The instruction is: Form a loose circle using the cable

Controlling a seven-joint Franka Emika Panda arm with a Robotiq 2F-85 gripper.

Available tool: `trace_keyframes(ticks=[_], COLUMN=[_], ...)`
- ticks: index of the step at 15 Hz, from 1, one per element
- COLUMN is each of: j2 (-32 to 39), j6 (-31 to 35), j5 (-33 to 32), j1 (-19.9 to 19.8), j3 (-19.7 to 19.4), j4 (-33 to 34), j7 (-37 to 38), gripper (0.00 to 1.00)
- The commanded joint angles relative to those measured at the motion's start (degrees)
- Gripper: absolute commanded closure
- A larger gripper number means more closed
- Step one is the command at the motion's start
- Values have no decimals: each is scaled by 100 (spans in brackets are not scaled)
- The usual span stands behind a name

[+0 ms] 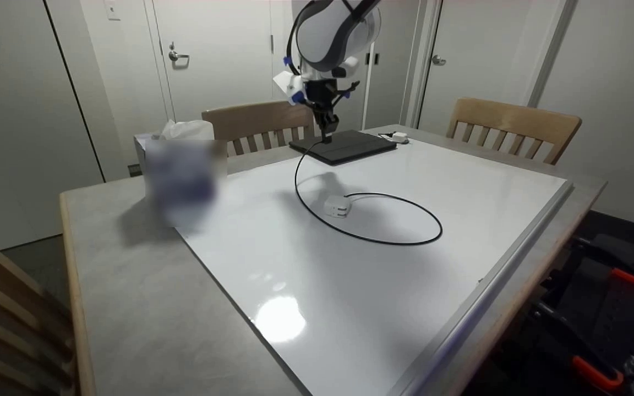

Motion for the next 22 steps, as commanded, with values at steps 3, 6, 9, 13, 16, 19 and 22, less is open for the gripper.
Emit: trace_keyframes(ticks=[3,6,9,13,16,19,22], j2=[14,87,20,-102,-183,-192,-236], j6=[-24,-200,-217,-253,-148,-54,-32], j5=[-74,18,57,156,212,1136,1860], j1=[7,40,-88,-353,-566,-282,-67], j3=[112,-143,-252,-297,-261,-906,-1336], j4=[28,135,32,-142,-317,-524,-763], j7=[41,1054,1842,2713,3071,2901,2895], gripper=[98,98,98,98,98,98,98])
